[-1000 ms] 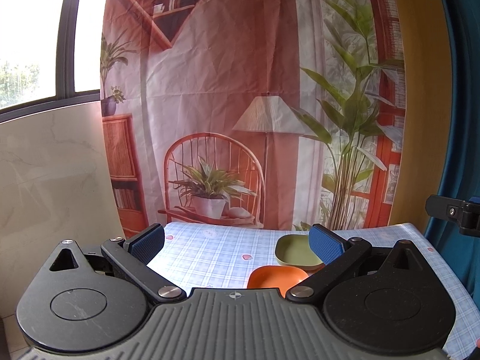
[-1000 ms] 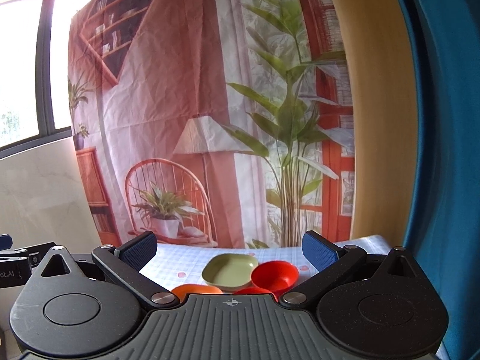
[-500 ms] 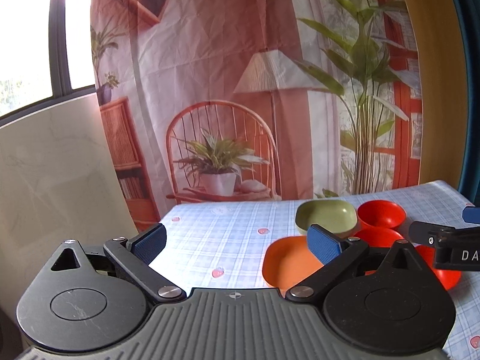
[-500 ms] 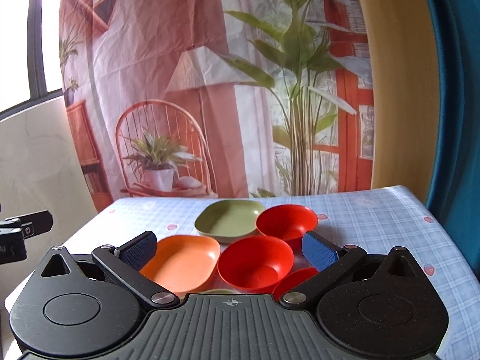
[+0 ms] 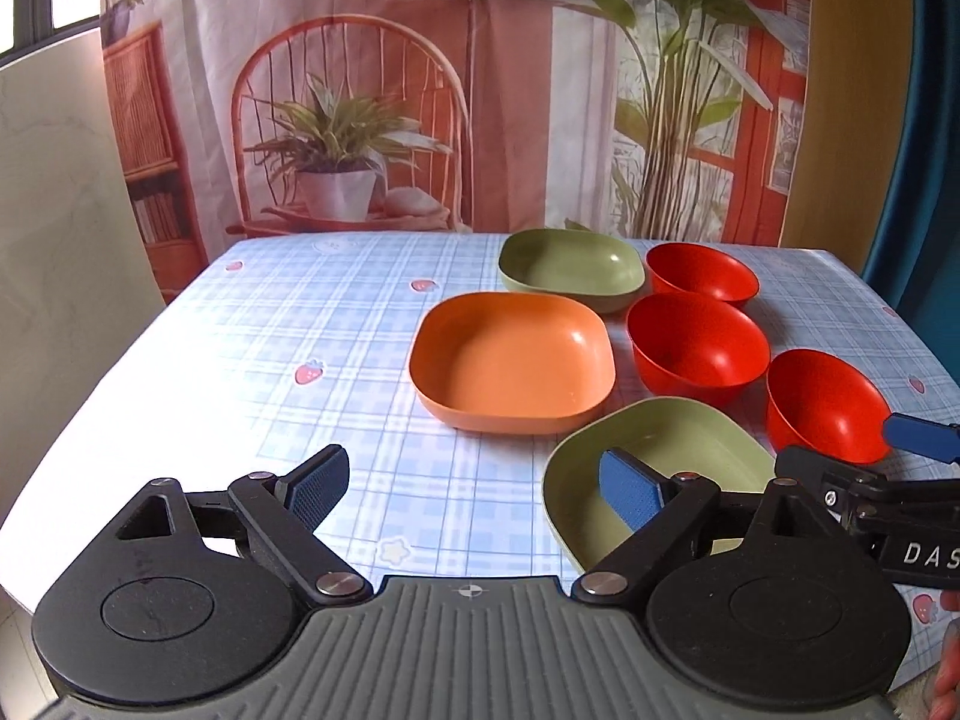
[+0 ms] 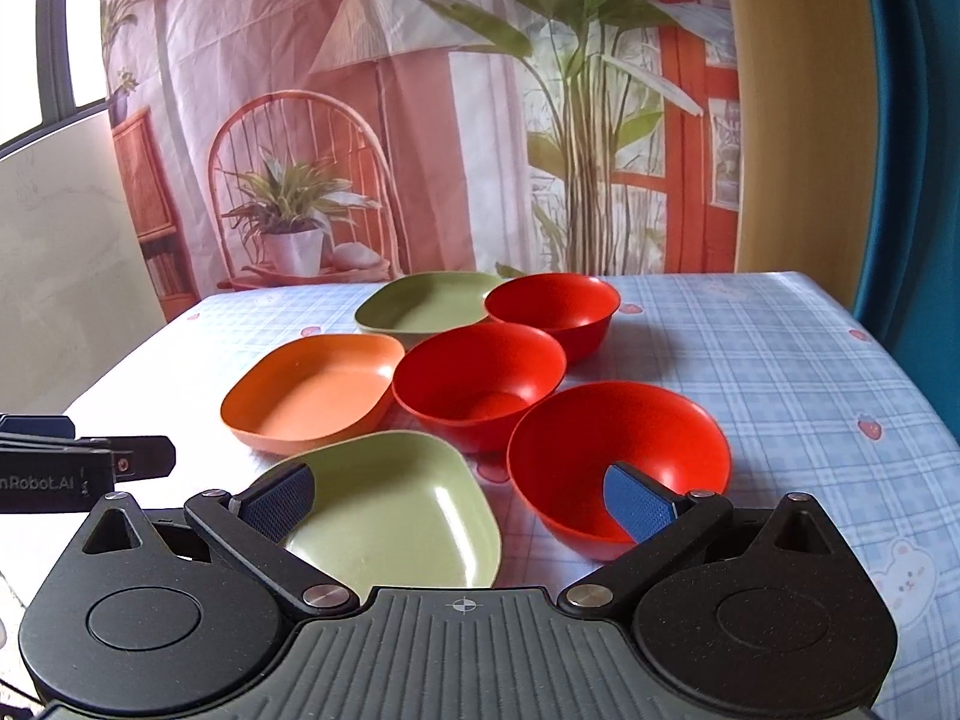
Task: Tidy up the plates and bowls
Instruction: 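Move the open left gripper down to the rim of the green plate, then close the left gripper on the green plate rim and lift it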
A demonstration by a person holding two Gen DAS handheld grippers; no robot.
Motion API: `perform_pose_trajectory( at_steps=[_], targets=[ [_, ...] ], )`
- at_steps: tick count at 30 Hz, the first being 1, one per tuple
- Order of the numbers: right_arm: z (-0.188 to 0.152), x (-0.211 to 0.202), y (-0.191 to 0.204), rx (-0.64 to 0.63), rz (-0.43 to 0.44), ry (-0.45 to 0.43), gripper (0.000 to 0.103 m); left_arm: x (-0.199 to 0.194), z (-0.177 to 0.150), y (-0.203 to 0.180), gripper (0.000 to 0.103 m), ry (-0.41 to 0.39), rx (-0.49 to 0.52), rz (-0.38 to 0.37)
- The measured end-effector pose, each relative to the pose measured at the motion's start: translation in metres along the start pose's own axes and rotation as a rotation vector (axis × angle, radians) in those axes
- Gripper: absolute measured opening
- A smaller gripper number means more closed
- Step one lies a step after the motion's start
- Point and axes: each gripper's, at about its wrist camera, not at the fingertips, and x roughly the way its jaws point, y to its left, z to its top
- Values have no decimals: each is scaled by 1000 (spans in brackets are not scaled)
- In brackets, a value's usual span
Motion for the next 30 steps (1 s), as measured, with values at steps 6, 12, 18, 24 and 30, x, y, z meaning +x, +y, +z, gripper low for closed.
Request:
perform_pose_trajectory(
  at_steps=[6,12,18,24,30],
  targets=[
    [-6,6,2,4,46,65,72,13,-9,8,65,80,-51,-82],
    [-9,11,-4,41,70,107,58,19,-15,-5,55,121,-26,-156],
    [-10,27,-14,78,54,161,47,26,-19,-12,49,165,-4,-180],
    [-6,46,-15,22,43,162,46,41,-20,-9,39,229,-31,-202],
    [-10,57,-20,44,90,199,32,47,-23,-12,29,245,-28,-218]
  ],
)
